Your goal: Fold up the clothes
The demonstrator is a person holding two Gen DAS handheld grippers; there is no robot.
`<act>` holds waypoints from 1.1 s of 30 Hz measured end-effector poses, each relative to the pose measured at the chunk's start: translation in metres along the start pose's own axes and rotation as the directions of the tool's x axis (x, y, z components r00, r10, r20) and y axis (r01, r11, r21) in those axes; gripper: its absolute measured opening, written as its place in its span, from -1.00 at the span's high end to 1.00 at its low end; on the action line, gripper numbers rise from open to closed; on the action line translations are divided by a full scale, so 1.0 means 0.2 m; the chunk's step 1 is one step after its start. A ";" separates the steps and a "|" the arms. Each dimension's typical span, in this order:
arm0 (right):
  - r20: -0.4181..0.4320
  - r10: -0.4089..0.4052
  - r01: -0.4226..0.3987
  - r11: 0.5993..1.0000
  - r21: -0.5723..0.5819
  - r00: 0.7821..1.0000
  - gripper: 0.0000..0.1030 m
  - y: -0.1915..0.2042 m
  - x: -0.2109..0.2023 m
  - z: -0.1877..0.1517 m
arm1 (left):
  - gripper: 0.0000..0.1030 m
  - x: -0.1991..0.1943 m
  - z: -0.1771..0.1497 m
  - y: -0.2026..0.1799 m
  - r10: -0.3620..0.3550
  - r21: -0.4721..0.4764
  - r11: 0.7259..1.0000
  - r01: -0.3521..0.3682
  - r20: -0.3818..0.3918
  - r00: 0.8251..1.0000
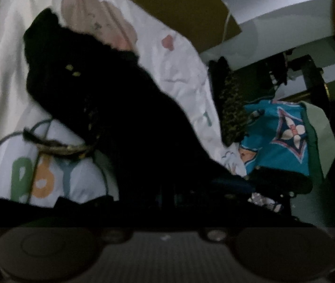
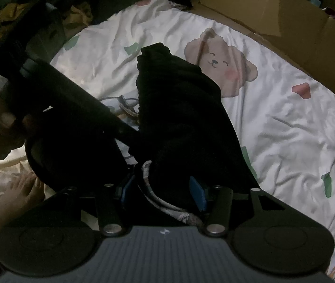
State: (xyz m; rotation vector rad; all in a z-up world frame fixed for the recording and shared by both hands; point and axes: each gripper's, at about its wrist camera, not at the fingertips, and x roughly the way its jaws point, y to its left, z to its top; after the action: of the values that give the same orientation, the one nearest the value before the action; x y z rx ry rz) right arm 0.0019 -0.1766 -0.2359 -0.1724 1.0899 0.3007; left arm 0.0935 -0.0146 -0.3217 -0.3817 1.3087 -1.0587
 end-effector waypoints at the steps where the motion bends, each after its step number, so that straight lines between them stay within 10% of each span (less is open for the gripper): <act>1: 0.003 0.000 0.000 1.000 -0.001 1.000 -0.11 0.00 0.00 0.00 | 0.85 0.00 0.01 -0.01 -0.006 0.002 1.000 0.006 0.003 1.000; 14: -0.021 -0.031 0.030 0.999 -0.014 0.999 -0.11 -0.02 0.04 -0.03 | 0.80 -0.03 0.09 -0.03 -0.015 0.014 1.000 0.015 0.002 1.000; 25: -0.034 -0.043 0.043 0.999 -0.019 0.998 -0.11 -0.05 0.06 -0.06 | -0.14 0.01 0.06 0.09 -0.001 -0.073 0.997 0.001 -0.001 1.000; 29: -0.031 -0.044 0.043 0.999 -0.016 0.999 -0.11 -0.05 0.06 -0.06 | -0.02 0.06 0.05 0.10 -0.038 -0.124 0.992 0.034 -0.031 0.999; 33: -0.024 -0.044 0.044 0.999 -0.006 0.999 -0.11 -0.05 0.06 -0.06 | 0.77 0.06 0.03 0.08 -0.041 -0.110 0.993 0.037 -0.037 0.998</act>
State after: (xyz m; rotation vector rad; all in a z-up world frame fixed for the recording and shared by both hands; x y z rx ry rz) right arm 0.0005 -0.1883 -0.2511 -0.2057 1.1081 0.2626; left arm 0.1054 -0.0183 -0.3403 -0.4727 1.4027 -1.0337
